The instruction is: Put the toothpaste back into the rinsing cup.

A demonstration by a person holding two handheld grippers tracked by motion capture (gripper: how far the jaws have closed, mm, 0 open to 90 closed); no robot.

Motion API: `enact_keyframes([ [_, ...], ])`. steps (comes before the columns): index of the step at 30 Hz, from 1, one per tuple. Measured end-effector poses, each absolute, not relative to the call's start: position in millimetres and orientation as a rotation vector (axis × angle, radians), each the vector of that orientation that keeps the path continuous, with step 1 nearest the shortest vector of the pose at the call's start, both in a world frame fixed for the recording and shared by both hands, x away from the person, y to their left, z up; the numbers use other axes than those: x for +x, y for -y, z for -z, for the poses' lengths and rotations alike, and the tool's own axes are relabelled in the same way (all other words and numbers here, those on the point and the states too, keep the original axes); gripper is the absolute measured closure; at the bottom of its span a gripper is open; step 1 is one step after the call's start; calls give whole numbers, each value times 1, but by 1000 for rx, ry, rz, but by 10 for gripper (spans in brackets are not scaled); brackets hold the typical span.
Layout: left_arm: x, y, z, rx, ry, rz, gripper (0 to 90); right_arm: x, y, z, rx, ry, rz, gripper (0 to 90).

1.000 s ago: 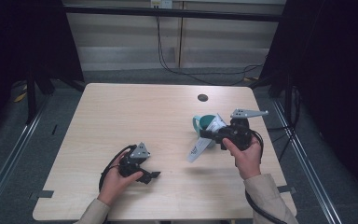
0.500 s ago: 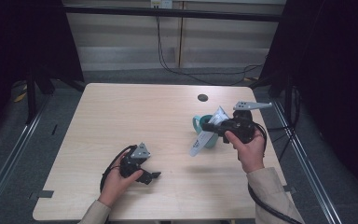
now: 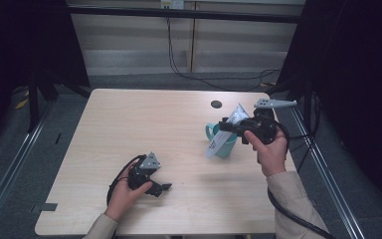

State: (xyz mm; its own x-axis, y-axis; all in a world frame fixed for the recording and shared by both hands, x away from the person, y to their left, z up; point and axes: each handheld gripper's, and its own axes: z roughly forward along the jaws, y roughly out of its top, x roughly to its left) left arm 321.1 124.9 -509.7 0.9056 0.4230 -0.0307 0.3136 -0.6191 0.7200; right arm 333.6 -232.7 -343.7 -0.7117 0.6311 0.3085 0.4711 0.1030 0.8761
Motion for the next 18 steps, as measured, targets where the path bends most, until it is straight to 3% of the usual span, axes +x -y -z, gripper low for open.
enact_keyframes([
  [18, 321, -125, 510, 2283, -524, -179, 89, 351, 245, 319, 1131, -2170, -1639, 702],
])
